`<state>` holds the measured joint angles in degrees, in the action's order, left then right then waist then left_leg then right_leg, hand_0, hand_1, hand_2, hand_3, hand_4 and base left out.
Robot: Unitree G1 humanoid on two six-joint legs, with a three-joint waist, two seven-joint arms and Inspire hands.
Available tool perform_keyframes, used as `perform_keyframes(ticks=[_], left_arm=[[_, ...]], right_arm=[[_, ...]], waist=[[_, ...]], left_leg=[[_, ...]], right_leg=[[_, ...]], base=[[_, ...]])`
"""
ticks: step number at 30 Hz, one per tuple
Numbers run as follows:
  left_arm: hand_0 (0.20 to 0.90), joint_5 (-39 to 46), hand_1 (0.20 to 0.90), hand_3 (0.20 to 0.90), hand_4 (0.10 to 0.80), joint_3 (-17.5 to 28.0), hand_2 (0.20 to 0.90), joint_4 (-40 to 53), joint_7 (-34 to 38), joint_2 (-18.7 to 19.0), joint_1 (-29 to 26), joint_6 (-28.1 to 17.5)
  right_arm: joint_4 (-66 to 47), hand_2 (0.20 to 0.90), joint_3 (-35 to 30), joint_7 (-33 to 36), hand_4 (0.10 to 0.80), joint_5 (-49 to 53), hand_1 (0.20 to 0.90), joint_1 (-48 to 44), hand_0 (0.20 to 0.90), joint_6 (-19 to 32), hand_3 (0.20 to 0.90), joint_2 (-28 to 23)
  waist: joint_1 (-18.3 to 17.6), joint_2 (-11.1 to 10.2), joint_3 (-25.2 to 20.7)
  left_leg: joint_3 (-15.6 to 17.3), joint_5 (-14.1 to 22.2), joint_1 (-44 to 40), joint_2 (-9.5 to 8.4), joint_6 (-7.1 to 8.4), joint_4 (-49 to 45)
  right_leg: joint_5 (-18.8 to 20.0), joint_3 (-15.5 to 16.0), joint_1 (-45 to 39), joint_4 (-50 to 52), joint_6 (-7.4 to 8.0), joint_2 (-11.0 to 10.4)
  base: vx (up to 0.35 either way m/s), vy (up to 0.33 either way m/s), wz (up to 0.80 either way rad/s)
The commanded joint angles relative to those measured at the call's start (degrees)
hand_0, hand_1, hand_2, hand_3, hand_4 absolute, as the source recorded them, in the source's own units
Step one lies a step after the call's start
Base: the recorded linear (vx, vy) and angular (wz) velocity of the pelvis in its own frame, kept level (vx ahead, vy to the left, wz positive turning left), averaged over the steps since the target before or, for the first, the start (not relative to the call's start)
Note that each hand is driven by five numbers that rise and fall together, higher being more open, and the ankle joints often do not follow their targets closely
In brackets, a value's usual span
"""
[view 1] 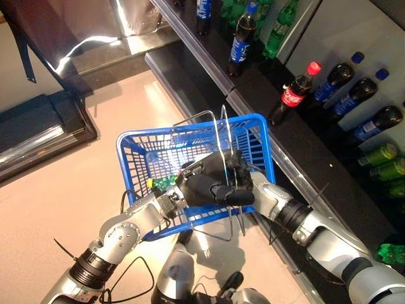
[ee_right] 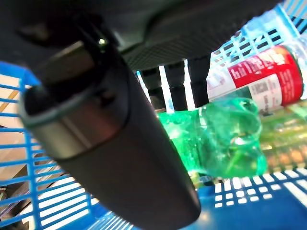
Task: Pick up the drink and place into the basket.
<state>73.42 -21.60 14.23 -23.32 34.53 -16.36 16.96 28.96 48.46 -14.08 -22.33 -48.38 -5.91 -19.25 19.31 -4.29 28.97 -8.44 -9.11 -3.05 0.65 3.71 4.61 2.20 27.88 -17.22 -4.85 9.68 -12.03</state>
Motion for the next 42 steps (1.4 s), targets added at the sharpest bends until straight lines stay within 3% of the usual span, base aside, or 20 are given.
perform_keyframes(ticks=[1, 13, 21, 29, 42], left_arm=[[0.3, 10.5, 0.3, 0.2, 0.1, -2.2, 0.3, 15.7, -15.1, -18.9, -9.5, -10.3], [0.3, 9.6, 0.3, 0.2, 0.1, -1.2, 0.3, 14.6, -11.5, -19.1, -9.7, -11.8], [0.3, 8.2, 0.3, 0.2, 0.1, 0.5, 0.3, 12.9, -8.9, -18.9, -8.9, -13.9], [0.3, 4.9, 0.3, 0.2, 0.1, 5.1, 0.3, 11.0, -7.7, -17.9, -5.6, -17.4], [0.3, -0.8, 0.3, 0.2, 0.1, 11.6, 0.3, 8.9, -4.6, -16.6, 1.2, -23.7]], right_arm=[[8.8, 0.9, 5.0, 2.6, 0.8, 1.4, 0.9, -0.9, 0.9, 1.3, 0.9, 5.5], [5.5, 0.9, 2.7, 6.2, 0.8, 5.8, 0.9, 1.9, 0.9, -0.6, 0.9, 4.4], [-2.7, 0.9, -2.0, 11.7, 0.8, 10.4, 0.9, 5.7, 0.9, -0.7, 0.9, 0.5], [-16.1, 0.9, -11.0, 17.3, 0.8, 14.4, 0.9, 15.7, 0.9, 5.7, 0.9, -5.1], [-27.8, 0.9, -24.3, 25.5, 0.8, 17.4, 0.9, 34.4, 0.9, 18.4, 0.9, -7.9]], waist=[[-0.3, 0.9, -25.8], [-1.7, 0.7, -25.5], [-3.8, 0.7, -24.8], [-6.9, 1.4, -24.7], [-11.3, 2.7, -24.3]], left_leg=[[2.5, 7.3, -2.3, 1.04, 0.81, 0.4], [3.8, 7.7, -2.7, 1.27, 0.69, 0.4], [5.3, 8.0, -2.8, 1.73, 0.79, 0.4], [7.8, 8.5, -3.4, 2.38, 0.66, 0.4], [11.2, 9.1, -3.9, 2.89, 0.35, 0.4]], right_leg=[[1.7, 0.9, 3.5, -0.1, 1.36, -1.6], [1.8, -0.4, 3.8, -0.1, 1.52, -1.6], [1.9, -2.0, 4.5, -0.1, 1.55, -1.4], [1.7, -4.2, 5.1, -0.1, 1.43, -1.1], [1.5, -7.5, 6.2, -0.1, 1.66, -1.2]], base=[[0.0, 0.0, 0.0], [0.0, 0.0, 0.0], [-0.036, 0.018, -0.08], [-0.016, 0.023, -0.1], [-0.01, 0.015, -0.14]])
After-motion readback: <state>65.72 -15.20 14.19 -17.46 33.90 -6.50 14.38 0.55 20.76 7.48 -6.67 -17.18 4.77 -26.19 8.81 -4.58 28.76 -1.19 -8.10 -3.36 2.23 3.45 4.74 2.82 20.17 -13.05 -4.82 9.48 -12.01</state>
